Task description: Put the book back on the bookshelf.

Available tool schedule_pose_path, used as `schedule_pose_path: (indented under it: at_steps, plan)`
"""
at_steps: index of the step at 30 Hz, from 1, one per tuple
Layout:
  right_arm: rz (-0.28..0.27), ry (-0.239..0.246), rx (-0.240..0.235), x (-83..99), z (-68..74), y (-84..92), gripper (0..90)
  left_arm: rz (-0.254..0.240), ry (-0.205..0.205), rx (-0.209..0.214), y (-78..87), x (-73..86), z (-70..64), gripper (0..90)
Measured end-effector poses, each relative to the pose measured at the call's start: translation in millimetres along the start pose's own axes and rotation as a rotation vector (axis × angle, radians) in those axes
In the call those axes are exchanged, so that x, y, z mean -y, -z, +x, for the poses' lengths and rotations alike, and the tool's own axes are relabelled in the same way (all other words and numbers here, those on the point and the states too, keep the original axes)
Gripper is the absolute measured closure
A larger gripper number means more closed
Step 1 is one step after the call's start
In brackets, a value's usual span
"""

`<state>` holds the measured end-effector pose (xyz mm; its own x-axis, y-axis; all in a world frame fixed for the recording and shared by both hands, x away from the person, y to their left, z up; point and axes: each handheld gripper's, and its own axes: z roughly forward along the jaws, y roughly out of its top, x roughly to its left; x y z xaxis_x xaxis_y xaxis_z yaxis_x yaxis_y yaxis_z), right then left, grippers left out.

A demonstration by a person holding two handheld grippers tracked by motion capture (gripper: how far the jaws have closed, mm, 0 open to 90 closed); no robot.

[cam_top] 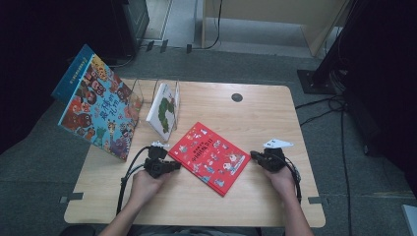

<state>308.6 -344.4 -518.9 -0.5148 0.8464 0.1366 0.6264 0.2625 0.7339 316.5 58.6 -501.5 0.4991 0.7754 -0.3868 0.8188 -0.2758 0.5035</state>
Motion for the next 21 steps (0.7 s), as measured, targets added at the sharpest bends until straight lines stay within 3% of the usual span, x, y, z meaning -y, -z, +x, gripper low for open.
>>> schedule_pose_path:
  at_steps: [8, 16, 21]
  plan:
    - [0.013, 0.032, -0.027, 7.2, 11.5, 6.7, 90.0, 0.001, -0.002, 0.007, -2.2, -8.7, 1.9, 84.4]
    - [0.035, 0.093, -0.077, 8.1, 40.3, 3.6, 90.0, 0.012, -0.005, 0.008, -8.8, -15.4, 0.5, 84.5]
    - [0.035, 0.113, -0.082, 8.3, 49.2, 2.1, 90.0, 0.011, -0.011, 0.004, -10.9, -19.3, -0.4, 85.7]
